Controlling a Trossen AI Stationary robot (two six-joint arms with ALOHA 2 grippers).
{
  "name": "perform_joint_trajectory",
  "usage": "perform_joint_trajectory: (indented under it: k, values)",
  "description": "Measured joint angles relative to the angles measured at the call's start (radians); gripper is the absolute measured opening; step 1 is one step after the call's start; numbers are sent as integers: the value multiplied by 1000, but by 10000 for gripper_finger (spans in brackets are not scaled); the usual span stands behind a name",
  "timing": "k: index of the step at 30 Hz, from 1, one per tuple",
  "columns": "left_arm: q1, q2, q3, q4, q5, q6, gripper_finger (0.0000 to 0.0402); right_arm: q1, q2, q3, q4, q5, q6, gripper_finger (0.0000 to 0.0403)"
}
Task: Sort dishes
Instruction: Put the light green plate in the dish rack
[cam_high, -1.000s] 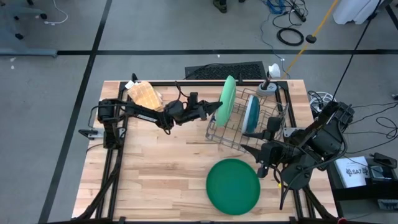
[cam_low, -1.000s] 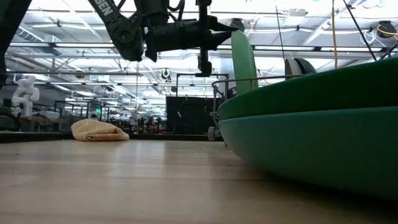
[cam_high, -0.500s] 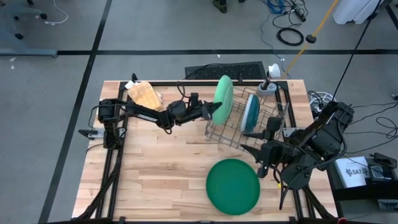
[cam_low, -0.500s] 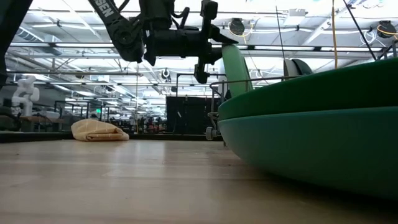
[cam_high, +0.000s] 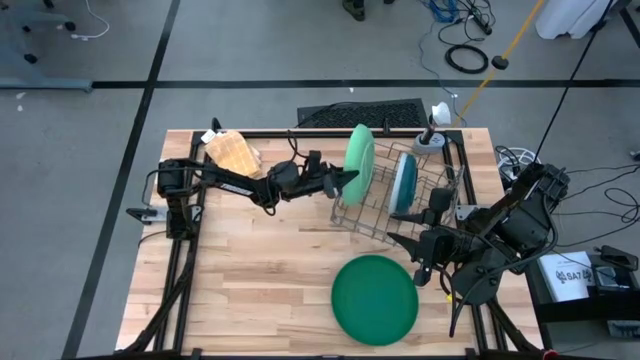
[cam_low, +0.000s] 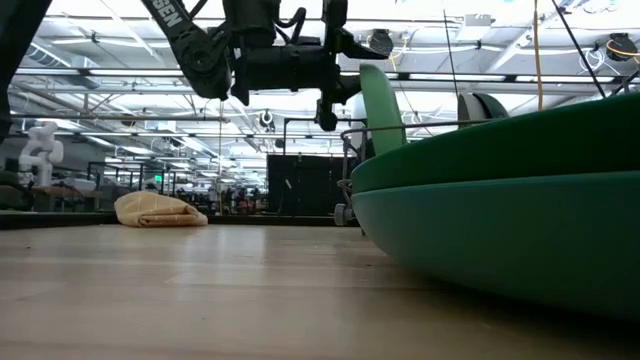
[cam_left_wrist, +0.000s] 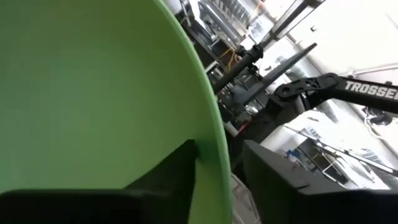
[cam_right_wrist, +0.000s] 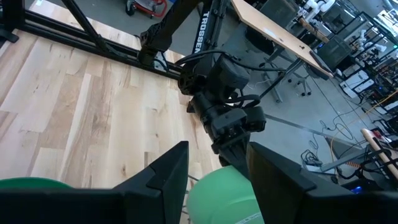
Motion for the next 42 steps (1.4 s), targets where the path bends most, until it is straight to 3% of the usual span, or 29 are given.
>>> perform_joint_trajectory:
  k: [4,8,25,32,42]
  values:
    - [0,0,-6,-12,32,11,194,0,0,0,0,0,0,155]
    - [3,-1,-6,-45,93,63,220,0,0,0,0,0,4,155]
    - [42,-6,-7,-276,212,327,224,0,0,0,2,0,6,155]
    - [42,-75,-8,-536,169,524,224,0,0,0,1,0,6,155]
    - [37,-187,-7,-780,114,686,224,-2,0,0,-7,0,3,155]
